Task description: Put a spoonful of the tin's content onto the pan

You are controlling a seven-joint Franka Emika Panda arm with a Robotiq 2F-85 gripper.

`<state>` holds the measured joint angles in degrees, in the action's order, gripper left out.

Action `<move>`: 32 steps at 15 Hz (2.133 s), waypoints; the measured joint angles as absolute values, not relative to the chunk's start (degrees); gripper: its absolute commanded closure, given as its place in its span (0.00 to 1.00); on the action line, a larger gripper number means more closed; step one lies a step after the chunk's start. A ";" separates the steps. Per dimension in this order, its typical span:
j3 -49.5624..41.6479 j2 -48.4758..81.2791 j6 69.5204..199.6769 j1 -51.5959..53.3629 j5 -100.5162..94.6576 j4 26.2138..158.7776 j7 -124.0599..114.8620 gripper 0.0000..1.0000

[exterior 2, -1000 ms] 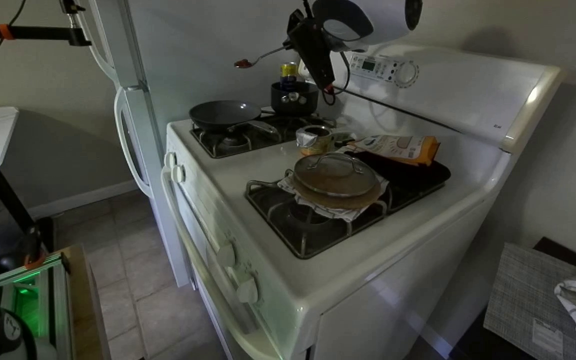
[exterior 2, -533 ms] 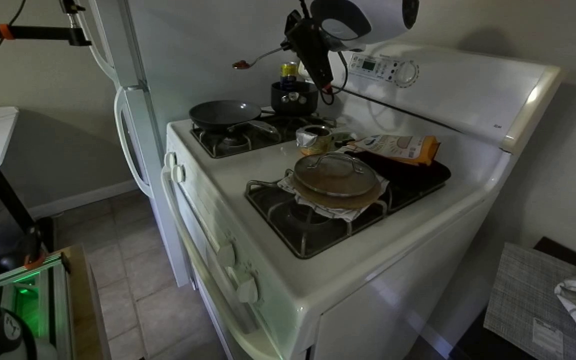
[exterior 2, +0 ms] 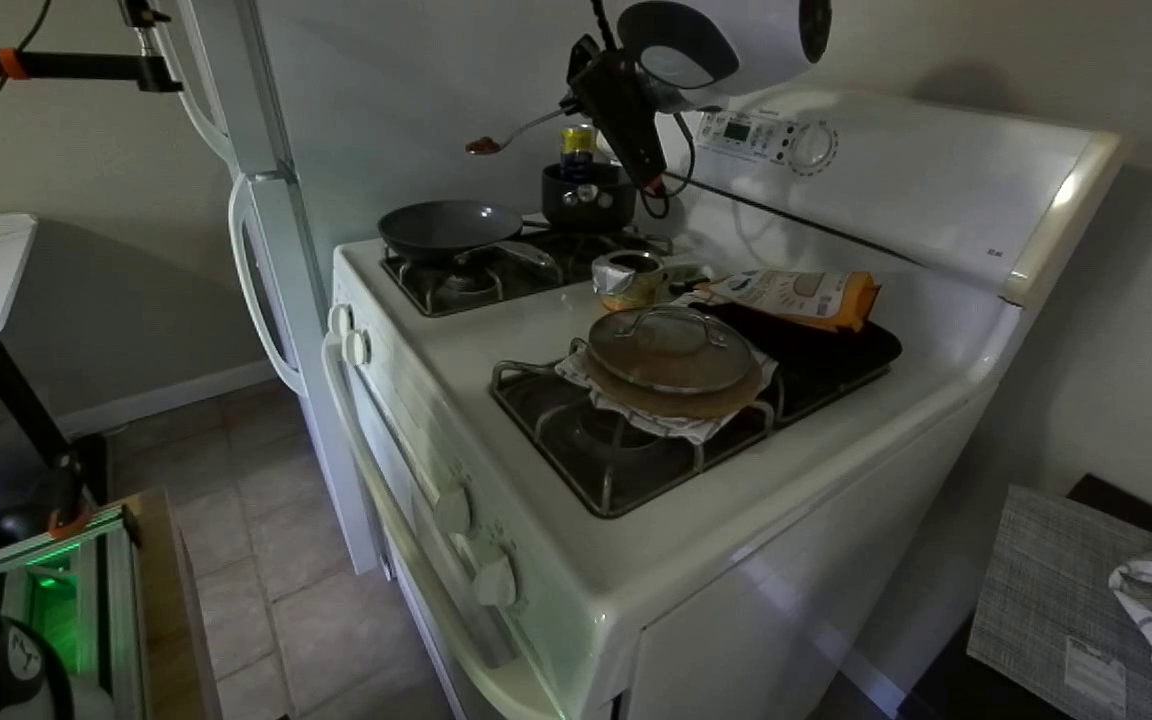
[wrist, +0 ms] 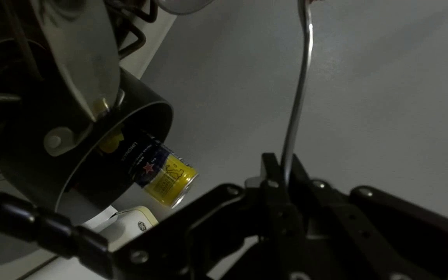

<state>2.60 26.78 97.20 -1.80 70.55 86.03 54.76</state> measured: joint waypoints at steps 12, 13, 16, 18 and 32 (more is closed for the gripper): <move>4.44 26.61 112.75 4.85 63.05 90.33 61.68 0.98; 4.67 26.45 114.25 5.43 61.64 90.74 62.62 0.98; 6.07 25.23 118.50 6.47 59.20 92.18 66.68 0.98; 7.25 23.90 120.78 6.53 59.28 93.18 70.25 0.98; 4.98 17.26 113.12 -1.72 71.56 96.23 74.21 0.98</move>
